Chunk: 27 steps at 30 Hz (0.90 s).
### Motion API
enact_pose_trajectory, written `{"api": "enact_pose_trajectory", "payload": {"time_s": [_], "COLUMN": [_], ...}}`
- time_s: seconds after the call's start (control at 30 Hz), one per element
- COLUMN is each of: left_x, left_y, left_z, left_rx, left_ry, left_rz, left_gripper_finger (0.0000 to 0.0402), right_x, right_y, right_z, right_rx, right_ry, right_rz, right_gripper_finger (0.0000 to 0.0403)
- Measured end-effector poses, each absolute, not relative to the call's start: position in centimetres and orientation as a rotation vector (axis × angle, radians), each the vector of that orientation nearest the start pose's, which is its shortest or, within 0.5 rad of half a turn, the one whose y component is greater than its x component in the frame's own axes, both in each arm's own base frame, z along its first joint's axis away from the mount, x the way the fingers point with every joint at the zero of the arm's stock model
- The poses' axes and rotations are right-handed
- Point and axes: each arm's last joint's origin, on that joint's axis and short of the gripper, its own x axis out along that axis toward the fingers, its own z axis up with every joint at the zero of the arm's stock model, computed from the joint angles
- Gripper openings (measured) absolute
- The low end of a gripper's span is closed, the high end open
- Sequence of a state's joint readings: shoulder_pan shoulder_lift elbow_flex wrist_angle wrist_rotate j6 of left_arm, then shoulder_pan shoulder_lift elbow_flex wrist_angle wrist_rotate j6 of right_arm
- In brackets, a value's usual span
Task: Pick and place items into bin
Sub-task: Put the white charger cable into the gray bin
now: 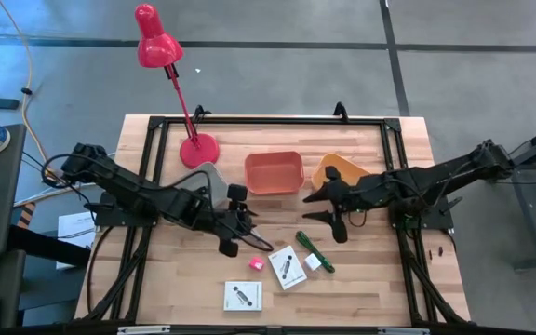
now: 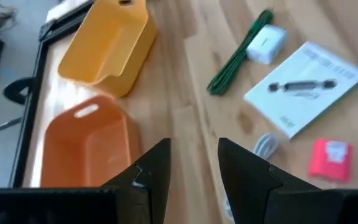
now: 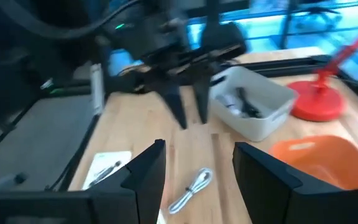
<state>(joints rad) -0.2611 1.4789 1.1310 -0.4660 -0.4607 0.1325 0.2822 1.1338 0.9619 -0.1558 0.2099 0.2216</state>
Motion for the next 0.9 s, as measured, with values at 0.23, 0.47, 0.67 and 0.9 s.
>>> {"api": "enact_pose_trajectory", "payload": {"time_s": [0.23,0.47,0.67,0.9], "left_x": [30.3,31.1,32.0,33.2], "left_y": [-6.9,-7.5,-7.8,-7.2], "left_z": [27.0,25.5,23.4,20.4], "left_rx": [0.483,0.620,0.693,0.718], "left_ry": [0.795,0.835,0.899,0.994], "left_rz": [0.050,-0.155,-0.213,-0.256], "left_gripper_finger": [0.0122,0.0122,0.0122,0.0122], "right_x": [24.1,23.7,23.1,22.8], "right_y": [6.0,6.2,6.0,5.9], "right_z": [33.0,33.4,33.7,33.8], "right_rx": [0.181,0.146,0.141,0.141], "right_ry": [0.309,0.301,0.301,0.307], "right_rz": [-0.085,-0.005,0.007,0.006], "right_gripper_finger": [0.0177,0.0177,0.0177,0.0177]}}
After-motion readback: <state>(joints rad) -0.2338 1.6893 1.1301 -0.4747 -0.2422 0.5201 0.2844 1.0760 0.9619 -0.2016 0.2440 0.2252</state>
